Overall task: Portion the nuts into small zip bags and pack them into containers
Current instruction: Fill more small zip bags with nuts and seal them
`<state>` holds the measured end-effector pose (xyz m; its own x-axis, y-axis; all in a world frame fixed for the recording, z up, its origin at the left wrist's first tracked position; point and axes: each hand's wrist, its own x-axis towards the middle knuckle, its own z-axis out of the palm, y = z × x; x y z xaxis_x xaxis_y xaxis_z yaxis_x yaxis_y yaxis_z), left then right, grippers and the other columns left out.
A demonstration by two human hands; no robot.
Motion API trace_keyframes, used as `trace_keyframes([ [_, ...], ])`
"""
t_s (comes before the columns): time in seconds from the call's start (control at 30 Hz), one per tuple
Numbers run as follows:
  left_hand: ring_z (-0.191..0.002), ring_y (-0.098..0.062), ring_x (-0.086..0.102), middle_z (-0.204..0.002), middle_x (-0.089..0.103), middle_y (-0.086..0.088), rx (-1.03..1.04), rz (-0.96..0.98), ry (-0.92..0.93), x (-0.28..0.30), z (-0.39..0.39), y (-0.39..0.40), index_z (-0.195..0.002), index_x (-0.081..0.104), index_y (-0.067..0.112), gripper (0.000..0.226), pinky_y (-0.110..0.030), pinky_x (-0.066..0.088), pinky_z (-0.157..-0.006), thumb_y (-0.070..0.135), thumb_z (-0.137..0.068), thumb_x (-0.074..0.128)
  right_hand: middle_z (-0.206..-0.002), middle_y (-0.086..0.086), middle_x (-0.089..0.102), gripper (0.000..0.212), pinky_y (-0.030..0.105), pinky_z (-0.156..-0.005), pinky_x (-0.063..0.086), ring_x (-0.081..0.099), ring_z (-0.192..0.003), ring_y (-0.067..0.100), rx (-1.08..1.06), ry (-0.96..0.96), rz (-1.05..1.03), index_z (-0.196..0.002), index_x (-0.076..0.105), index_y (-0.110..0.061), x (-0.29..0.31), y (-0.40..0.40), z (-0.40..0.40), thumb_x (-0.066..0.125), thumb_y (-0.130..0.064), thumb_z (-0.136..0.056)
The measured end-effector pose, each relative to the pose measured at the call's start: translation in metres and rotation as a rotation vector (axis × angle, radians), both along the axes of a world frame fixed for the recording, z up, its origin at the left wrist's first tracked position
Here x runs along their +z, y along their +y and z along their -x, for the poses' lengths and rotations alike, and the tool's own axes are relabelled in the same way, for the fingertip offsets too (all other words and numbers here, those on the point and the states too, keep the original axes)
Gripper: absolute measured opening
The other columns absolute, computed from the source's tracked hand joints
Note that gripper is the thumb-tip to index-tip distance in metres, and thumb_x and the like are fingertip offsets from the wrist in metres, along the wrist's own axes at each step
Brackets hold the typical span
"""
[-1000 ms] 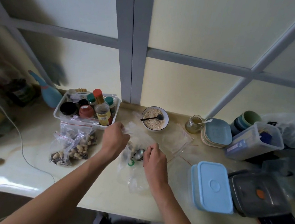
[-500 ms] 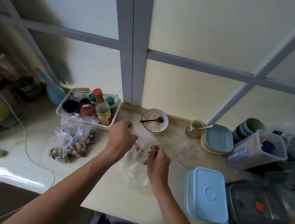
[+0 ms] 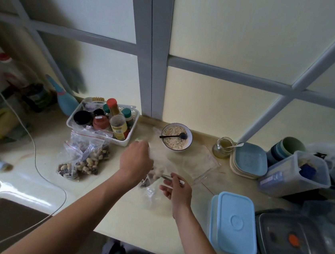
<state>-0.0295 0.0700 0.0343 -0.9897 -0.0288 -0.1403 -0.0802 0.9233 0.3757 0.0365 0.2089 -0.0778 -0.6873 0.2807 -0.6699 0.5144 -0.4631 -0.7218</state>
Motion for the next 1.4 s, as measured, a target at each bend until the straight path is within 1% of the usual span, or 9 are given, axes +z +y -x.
trace_keyframes([
  [0.13, -0.091, -0.034, 0.062, -0.106, 0.057, -0.013, 0.053, 0.21, 0.011, -0.004, -0.004, -0.022, -0.107, 0.056, 0.01, 0.02, -0.037, 0.04, -0.062, 0.003, -0.089, 0.051, -0.09, 0.017, 0.075, 0.017, 0.025, -0.048, 0.049, 0.072, -0.063, 0.028, 0.046, -0.007, -0.05, -0.112, 0.068, -0.01, 0.001, 0.003, 0.006, 0.054, -0.015, -0.105],
  [0.3, -0.102, -0.035, 0.059, -0.115, 0.052, -0.017, 0.136, 0.279, -0.013, -0.015, -0.003, -0.048, -0.116, 0.053, 0.008, 0.025, -0.041, 0.049, -0.076, 0.001, -0.091, 0.05, -0.093, 0.015, 0.076, 0.02, 0.025, -0.051, 0.05, 0.073, -0.064, 0.024, 0.093, -0.018, -0.121, -0.108, 0.07, -0.012, 0.005, 0.002, 0.01, 0.051, -0.019, -0.106],
  [0.57, -0.1, -0.041, 0.054, -0.118, 0.045, -0.022, 0.208, 0.09, -0.054, -0.038, 0.0, -0.079, -0.118, 0.046, 0.006, 0.039, -0.045, 0.048, -0.076, -0.002, -0.082, 0.06, -0.075, 0.009, 0.073, 0.025, 0.026, -0.051, 0.049, 0.069, -0.059, 0.019, 0.135, 0.032, -0.314, -0.106, 0.07, -0.009, 0.024, -0.002, 0.017, 0.047, -0.018, -0.104],
  [0.73, -0.104, -0.034, 0.057, -0.117, 0.058, -0.012, 0.198, -0.014, -0.097, -0.051, 0.002, -0.092, -0.123, 0.054, 0.013, 0.044, -0.041, 0.049, -0.073, 0.016, -0.081, 0.064, -0.065, 0.003, 0.072, 0.027, 0.042, -0.075, 0.06, 0.071, -0.063, 0.02, 0.191, 0.102, -0.539, -0.093, 0.071, -0.021, 0.057, 0.001, 0.026, 0.046, -0.024, -0.1],
  [0.87, -0.087, -0.025, 0.052, -0.097, 0.062, -0.004, 0.189, -0.045, -0.178, -0.054, 0.003, -0.094, -0.108, 0.061, 0.012, 0.027, -0.034, 0.041, -0.069, 0.025, -0.084, 0.061, -0.062, 0.002, 0.071, 0.029, 0.04, -0.077, 0.057, 0.07, -0.062, 0.015, 0.204, 0.146, -0.678, -0.088, 0.07, -0.024, 0.08, 0.002, 0.032, 0.044, -0.028, -0.102],
  [1.0, -0.073, -0.025, 0.06, -0.072, 0.061, -0.003, 0.189, -0.133, -0.204, -0.055, 0.007, -0.096, -0.078, 0.059, 0.009, 0.015, -0.029, 0.042, -0.059, 0.022, -0.083, 0.055, -0.056, -0.001, 0.067, 0.032, 0.037, -0.074, 0.054, 0.069, -0.066, 0.02, 0.18, 0.167, -0.775, -0.084, 0.069, -0.025, 0.094, 0.003, 0.035, 0.044, -0.032, -0.103],
  [1.17, -0.059, -0.018, 0.054, -0.063, 0.057, 0.0, 0.147, -0.173, -0.192, -0.056, 0.013, -0.1, -0.068, 0.057, 0.011, 0.013, -0.027, 0.035, -0.051, 0.014, -0.081, 0.058, -0.054, -0.001, 0.064, 0.037, 0.031, -0.063, 0.046, 0.063, -0.052, 0.013, 0.097, 0.181, -0.813, -0.082, 0.069, -0.019, 0.111, 0.002, 0.032, 0.042, -0.03, -0.104],
  [1.3, -0.054, -0.024, 0.048, -0.055, 0.048, -0.002, 0.103, -0.159, -0.149, -0.057, 0.015, -0.1, -0.057, 0.046, 0.009, 0.025, -0.03, 0.032, -0.053, 0.009, -0.076, 0.062, -0.052, 0.0, 0.063, 0.037, 0.033, -0.064, 0.05, 0.06, -0.049, 0.016, 0.068, 0.186, -0.814, -0.078, 0.067, -0.017, 0.122, -0.004, 0.029, 0.042, -0.029, -0.103],
  [1.4, -0.05, -0.023, 0.047, -0.052, 0.049, -0.006, 0.087, -0.175, -0.123, -0.057, 0.015, -0.098, -0.056, 0.051, 0.001, 0.024, -0.03, 0.03, -0.045, 0.007, -0.075, 0.062, -0.055, -0.002, 0.064, 0.037, 0.034, -0.062, 0.052, 0.062, -0.051, 0.015, 0.115, 0.216, -0.832, -0.08, 0.068, -0.021, 0.127, -0.02, 0.025, 0.044, -0.032, -0.105],
])
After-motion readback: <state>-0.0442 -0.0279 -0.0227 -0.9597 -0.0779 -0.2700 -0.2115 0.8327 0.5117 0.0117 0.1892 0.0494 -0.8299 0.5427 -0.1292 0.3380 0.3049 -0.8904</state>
